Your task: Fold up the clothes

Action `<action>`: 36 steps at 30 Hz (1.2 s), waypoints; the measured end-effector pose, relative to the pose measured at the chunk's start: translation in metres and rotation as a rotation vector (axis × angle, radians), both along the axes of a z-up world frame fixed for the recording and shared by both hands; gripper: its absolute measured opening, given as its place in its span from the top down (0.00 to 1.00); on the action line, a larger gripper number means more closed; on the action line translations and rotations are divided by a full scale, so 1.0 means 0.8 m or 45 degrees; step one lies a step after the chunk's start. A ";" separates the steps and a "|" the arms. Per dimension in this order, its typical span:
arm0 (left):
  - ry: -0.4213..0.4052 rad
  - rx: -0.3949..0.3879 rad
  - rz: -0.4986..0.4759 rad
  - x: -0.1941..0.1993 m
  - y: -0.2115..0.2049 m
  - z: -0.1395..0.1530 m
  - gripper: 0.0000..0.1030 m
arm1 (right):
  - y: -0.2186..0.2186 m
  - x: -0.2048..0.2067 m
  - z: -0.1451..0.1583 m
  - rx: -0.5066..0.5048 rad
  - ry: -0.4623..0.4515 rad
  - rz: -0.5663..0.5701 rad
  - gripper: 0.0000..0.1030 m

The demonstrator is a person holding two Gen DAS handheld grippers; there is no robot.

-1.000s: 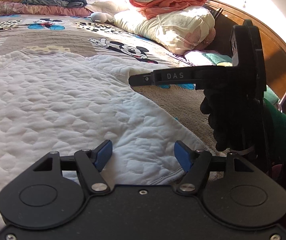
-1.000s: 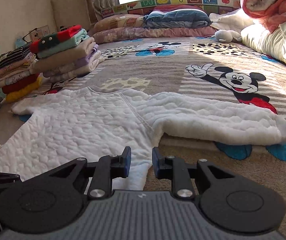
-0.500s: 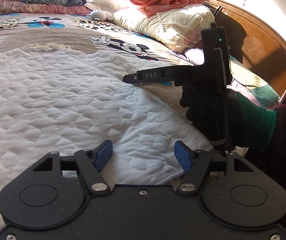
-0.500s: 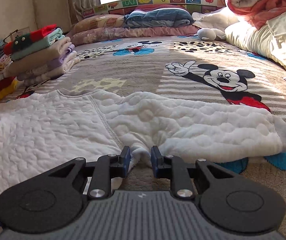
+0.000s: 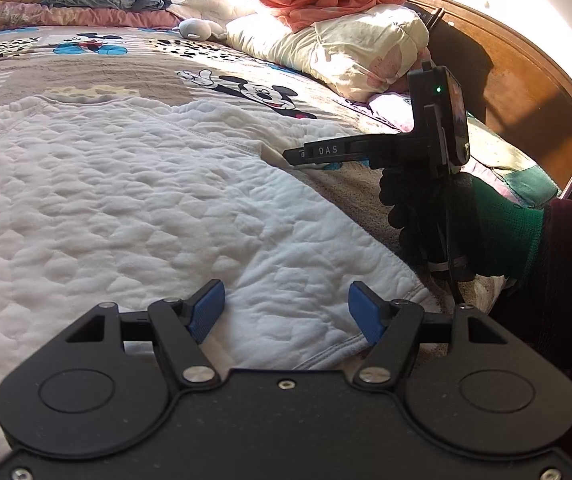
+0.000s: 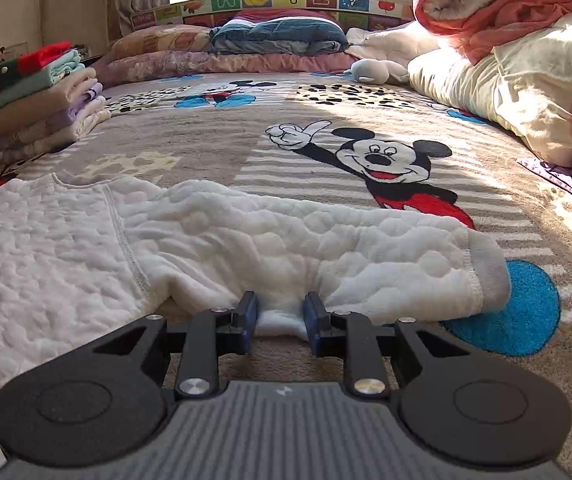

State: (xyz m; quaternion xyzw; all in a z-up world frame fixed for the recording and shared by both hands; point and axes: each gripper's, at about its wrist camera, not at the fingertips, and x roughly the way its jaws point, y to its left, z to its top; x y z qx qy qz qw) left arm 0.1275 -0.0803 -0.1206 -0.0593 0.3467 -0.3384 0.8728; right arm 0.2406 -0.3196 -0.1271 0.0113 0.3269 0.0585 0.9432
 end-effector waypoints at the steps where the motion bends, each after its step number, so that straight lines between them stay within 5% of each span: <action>1: -0.001 0.000 -0.001 0.000 0.000 0.000 0.34 | 0.001 0.000 0.005 0.004 0.002 -0.019 0.75; 10: -0.004 0.004 -0.010 -0.001 0.000 -0.001 0.34 | 0.045 -0.022 0.041 -0.017 -0.171 0.122 0.73; 14: -0.006 0.001 -0.017 -0.001 0.002 0.000 0.34 | 0.064 0.010 0.011 -0.071 0.086 0.186 0.73; 16: -0.024 -0.003 -0.016 -0.003 0.007 0.003 0.34 | 0.053 0.011 0.016 0.007 0.080 0.163 0.73; 19: -0.076 -0.005 0.007 -0.009 0.019 0.011 0.34 | 0.062 -0.009 0.037 -0.046 0.026 0.189 0.73; 27: -0.255 -0.027 0.240 -0.032 0.085 0.041 0.34 | 0.042 -0.108 0.071 0.206 -0.092 0.163 0.73; 30: -0.287 -0.033 0.393 -0.041 0.123 0.050 0.34 | 0.030 -0.143 0.058 0.365 -0.050 0.089 0.59; 36: -0.101 -0.182 0.649 -0.048 0.193 0.037 0.34 | 0.023 -0.212 0.016 0.514 -0.005 -0.026 0.55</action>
